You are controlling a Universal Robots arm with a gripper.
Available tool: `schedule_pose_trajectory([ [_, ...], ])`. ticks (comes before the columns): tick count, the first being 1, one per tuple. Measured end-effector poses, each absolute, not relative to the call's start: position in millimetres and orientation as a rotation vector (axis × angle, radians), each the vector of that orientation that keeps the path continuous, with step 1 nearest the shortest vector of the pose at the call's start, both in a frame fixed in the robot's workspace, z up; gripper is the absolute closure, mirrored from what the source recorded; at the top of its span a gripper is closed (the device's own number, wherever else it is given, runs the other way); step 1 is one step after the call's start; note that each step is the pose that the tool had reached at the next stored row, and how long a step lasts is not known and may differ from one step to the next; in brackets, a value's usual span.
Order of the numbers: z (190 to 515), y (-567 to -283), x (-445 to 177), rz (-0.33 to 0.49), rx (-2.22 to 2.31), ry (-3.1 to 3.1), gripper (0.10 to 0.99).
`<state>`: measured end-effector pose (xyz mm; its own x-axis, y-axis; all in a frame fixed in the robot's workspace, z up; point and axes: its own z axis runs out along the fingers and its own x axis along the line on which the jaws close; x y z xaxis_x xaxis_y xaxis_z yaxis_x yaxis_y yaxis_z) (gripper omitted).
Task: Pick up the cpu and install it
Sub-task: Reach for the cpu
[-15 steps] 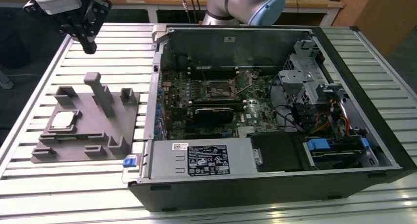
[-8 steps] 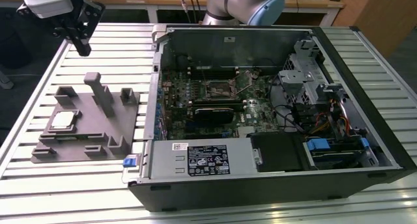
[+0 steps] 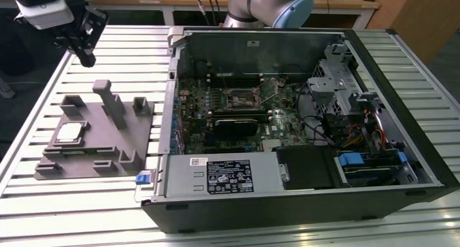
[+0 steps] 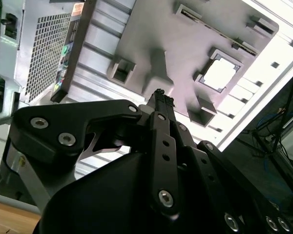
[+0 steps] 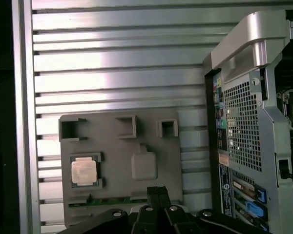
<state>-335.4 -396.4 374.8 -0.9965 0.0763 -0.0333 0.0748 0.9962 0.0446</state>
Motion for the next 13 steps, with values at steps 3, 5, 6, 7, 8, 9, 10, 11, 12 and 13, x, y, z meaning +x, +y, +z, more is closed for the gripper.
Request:
schedule_pose_trajectory([
  [3, 370.1, -396.4, -340.7, 0.067, 0.117, 3.104, 0.980],
  [5, 367.1, -396.4, -344.6, 0.067, 0.117, 3.104, 0.980],
  [6, 365.8, -396.4, -346.6, 0.067, 0.117, 3.104, 0.980],
  [7, 364.6, -396.4, -349.0, 0.067, 0.117, 3.104, 0.980],
  [8, 363.4, -396.4, -351.3, 0.068, 0.117, 3.103, 0.980],
  [9, 362.4, -396.4, -353.6, 0.067, 0.117, 3.104, 0.980],
  [10, 361.2, -396.4, -356.0, 0.067, 0.117, 3.104, 0.980],
  [11, 360.0, -396.4, -358.3, 0.067, 0.117, 3.104, 0.980],
  [12, 358.6, -396.4, -360.4, 0.068, 0.117, 3.104, 0.980],
  [13, 357.1, -396.4, -362.5, 0.068, 0.117, 3.104, 0.980],
])
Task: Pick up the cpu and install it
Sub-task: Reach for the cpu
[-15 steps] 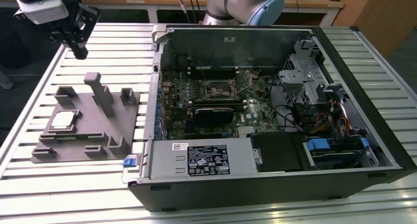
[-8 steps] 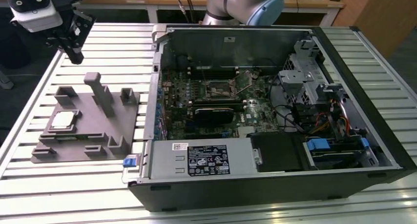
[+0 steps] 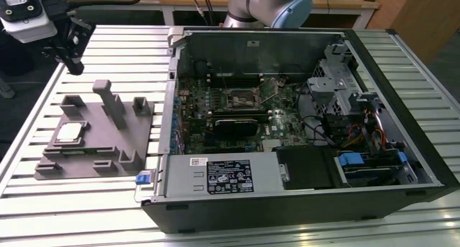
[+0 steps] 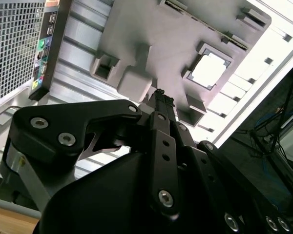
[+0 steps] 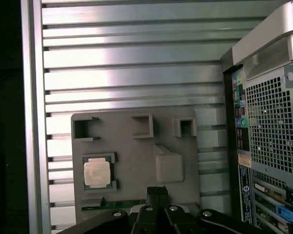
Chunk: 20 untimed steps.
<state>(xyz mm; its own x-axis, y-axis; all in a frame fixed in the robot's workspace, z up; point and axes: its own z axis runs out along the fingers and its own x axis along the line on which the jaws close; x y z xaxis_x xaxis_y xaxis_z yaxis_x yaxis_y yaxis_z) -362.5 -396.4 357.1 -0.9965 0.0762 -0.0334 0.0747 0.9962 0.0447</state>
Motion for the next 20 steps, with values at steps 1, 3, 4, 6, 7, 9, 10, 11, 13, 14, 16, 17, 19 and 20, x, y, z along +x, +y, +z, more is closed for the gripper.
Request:
schedule_pose_trajectory([
  [1, 355.6, -396.4, -364.4, 0.068, 0.117, 3.104, 0.980],
  [3, 352.2, -396.3, -368.1, 0.068, 0.117, 3.104, 0.980],
  [4, 350.4, -396.3, -369.8, 0.067, 0.117, 3.104, 0.980],
  [6, 346.8, -396.4, -373.2, 0.068, 0.117, 3.104, 0.980],
  [7, 345.1, -396.4, -374.9, 0.068, 0.117, 3.104, 0.980],
  [9, 341.3, -396.4, -378.4, 0.068, 0.117, 3.104, 0.980],
  [10, 339.5, -396.4, -380.0, 0.067, 0.117, 3.104, 0.980],
  [11, 337.8, -396.3, -381.6, 0.067, 0.117, 3.104, 0.980],
  [13, 334.0, -396.4, -384.9, 0.068, 0.117, 3.104, 0.980],
  [14, 332.2, -396.4, -386.5, 0.068, 0.117, 3.103, 0.980],
  [16, 328.7, -396.4, -389.7, 0.068, 0.117, 3.104, 0.980],
  [17, 326.8, -396.4, -391.2, 0.068, 0.117, 3.103, 0.980],
  [19, 323.4, -396.3, -394.1, 0.068, 0.117, 3.104, 0.980],
  [20, 321.7, -396.3, -395.6, 0.068, 0.117, 3.104, 0.980],
])
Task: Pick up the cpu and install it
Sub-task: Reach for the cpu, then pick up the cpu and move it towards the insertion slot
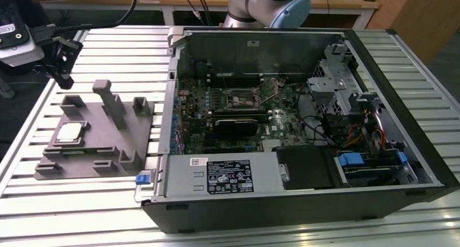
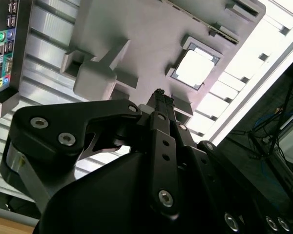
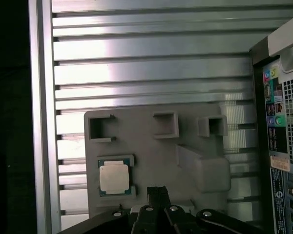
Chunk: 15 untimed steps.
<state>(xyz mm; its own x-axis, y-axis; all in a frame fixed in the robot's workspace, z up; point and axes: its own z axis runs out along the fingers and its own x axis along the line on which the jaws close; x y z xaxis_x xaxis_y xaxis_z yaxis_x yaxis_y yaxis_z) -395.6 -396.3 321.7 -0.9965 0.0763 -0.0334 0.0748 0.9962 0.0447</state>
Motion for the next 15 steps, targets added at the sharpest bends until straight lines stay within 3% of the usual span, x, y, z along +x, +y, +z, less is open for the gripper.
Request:
schedule_pose_trajectory([
  [15, 313.5, -396.3, -403.5, 0.067, 0.117, 3.104, 0.980],
])
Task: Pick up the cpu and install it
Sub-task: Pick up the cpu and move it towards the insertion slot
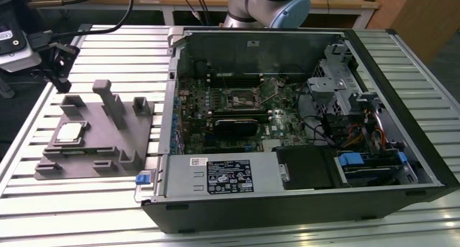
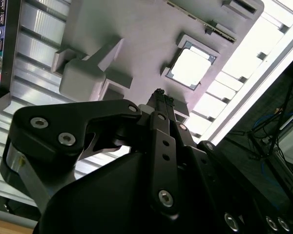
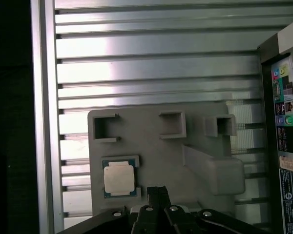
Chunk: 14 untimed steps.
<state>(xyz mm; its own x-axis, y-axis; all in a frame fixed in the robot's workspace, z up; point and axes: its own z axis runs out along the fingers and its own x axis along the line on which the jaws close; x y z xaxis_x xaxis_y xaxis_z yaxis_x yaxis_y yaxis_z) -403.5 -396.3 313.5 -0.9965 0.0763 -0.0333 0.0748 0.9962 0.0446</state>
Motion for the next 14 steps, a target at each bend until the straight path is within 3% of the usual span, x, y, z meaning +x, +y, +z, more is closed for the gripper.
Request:
schedule_pose_trajectory([
  [14, 305.5, -396.4, -410.9, 0.068, 0.117, 3.104, 0.980],
])
